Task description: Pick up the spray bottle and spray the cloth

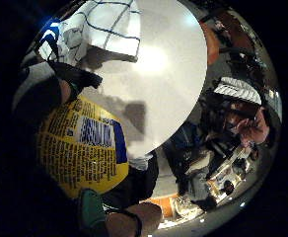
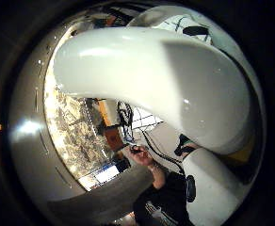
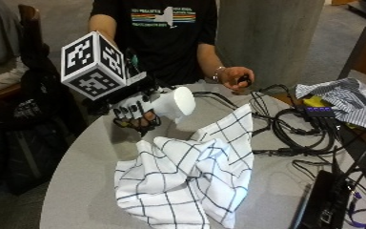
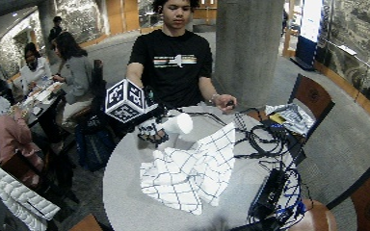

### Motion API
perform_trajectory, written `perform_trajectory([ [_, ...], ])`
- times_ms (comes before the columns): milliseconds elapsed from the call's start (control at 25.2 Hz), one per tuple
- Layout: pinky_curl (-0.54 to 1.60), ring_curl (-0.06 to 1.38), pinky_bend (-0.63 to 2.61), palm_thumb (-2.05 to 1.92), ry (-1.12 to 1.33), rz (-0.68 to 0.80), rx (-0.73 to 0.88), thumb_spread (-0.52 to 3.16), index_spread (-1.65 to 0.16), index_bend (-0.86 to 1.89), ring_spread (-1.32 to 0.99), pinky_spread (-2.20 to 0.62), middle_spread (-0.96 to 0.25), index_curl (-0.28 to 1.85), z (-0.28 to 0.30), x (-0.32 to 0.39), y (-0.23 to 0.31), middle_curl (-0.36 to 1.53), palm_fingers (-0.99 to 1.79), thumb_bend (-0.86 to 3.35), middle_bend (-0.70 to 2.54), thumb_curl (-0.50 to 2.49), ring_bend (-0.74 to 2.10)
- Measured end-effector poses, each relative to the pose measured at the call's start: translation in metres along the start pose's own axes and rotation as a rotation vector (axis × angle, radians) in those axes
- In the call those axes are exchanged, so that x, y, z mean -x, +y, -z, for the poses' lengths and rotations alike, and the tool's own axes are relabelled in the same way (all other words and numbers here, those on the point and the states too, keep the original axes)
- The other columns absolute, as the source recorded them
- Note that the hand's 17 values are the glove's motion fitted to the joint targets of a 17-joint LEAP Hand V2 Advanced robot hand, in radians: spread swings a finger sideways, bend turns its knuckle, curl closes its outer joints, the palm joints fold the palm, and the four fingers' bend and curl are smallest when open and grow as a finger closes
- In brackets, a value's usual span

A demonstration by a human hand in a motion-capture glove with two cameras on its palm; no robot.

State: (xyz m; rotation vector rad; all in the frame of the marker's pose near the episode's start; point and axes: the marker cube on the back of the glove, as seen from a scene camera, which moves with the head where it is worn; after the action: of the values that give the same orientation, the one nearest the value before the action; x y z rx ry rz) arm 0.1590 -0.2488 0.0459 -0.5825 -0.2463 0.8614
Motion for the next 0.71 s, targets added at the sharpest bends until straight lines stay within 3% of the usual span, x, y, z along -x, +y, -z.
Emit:
perform_trajectory([
  [476,0.38,0.39,0.45,0.99,-0.035,0.015,-0.021,0.48,-0.18,0.12,-0.04,-0.07,-0.06,0.35,-0.002,-0.003,0.001,0.50,1.11,-0.03,0.20,0.70,0.43],
  [715,0.38,0.39,0.46,0.98,-0.239,0.194,-0.151,0.49,-0.18,0.12,-0.04,-0.07,-0.06,0.35,-0.009,0.001,0.017,0.49,1.11,-0.03,0.20,0.70,0.43],
])
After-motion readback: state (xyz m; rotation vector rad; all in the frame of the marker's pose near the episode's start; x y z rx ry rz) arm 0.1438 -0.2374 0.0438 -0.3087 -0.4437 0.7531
